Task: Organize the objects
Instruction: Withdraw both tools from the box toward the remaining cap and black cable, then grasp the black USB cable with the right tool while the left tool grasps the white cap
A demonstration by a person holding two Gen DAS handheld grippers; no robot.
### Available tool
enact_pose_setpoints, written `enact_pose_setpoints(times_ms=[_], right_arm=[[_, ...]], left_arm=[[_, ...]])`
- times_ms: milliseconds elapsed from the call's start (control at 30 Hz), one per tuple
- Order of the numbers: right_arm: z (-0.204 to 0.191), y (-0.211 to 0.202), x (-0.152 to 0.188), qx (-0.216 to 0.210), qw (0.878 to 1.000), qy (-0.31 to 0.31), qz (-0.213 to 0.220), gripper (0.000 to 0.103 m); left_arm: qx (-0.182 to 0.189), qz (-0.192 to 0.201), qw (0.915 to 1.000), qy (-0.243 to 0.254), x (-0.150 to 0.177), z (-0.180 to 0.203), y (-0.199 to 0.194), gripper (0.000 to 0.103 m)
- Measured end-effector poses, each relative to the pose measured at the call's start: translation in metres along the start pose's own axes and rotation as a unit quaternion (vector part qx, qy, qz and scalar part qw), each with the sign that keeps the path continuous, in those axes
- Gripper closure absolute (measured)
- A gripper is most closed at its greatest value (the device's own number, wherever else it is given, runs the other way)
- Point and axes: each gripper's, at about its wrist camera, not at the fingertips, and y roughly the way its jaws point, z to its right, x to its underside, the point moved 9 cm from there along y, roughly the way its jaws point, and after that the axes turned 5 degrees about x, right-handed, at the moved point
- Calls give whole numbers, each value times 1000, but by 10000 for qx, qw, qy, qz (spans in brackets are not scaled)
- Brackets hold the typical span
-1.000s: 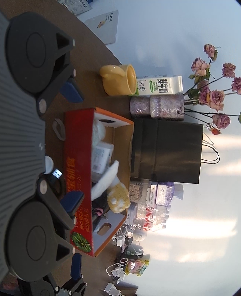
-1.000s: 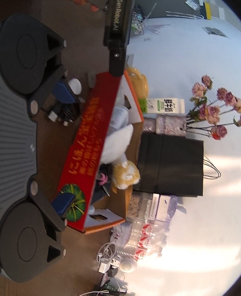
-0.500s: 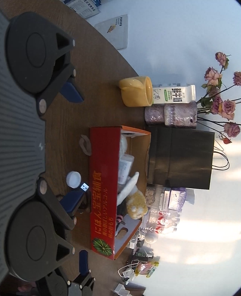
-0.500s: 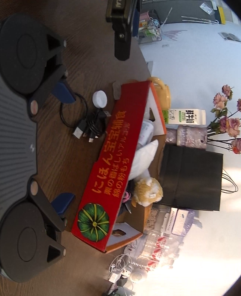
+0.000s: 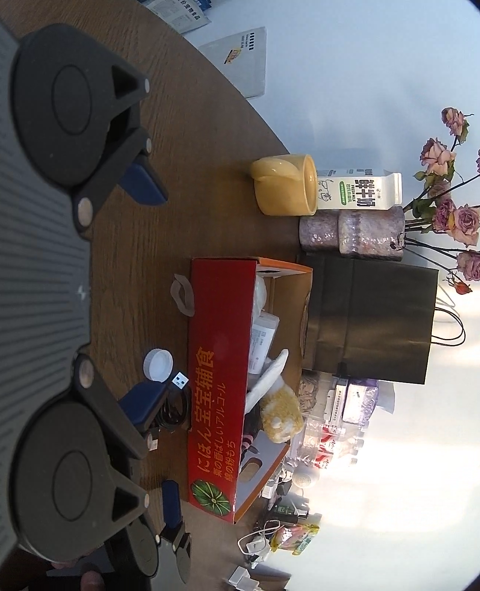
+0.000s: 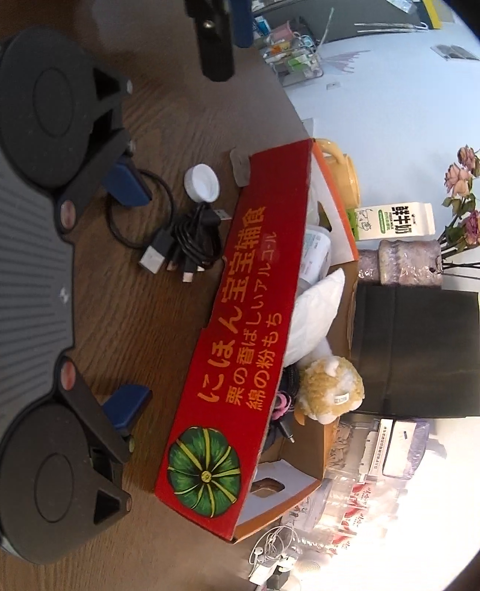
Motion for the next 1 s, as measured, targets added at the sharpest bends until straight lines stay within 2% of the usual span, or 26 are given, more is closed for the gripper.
enact_pose_setpoints(times_ms=[633, 667, 733, 767, 833, 1000], right_arm=[[-3, 7, -5, -44, 10000, -29, 6, 2], [-4, 6, -6, -66, 10000, -35, 31, 5], [-6, 2, -7, -137, 9998, -81, 130, 22], [-8, 1, -8, -182, 9996, -101, 169, 27], [-11, -2, -8, -256, 9993, -138, 229, 43], [-19, -9, -7, -441, 9983, -240, 305, 69]], left_arm=[[-3, -97, 10000, 10, 5, 1, 7, 0], [-13, -99, 9999, 9, 5, 1, 7, 0], [-46, -122, 9999, 0, 6, -1, 9, 0], [-54, -134, 9999, -5, 7, -2, 10, 0], [-57, -150, 9999, -11, 8, -2, 12, 0], [-59, -186, 9998, -9, 10, -2, 15, 0]])
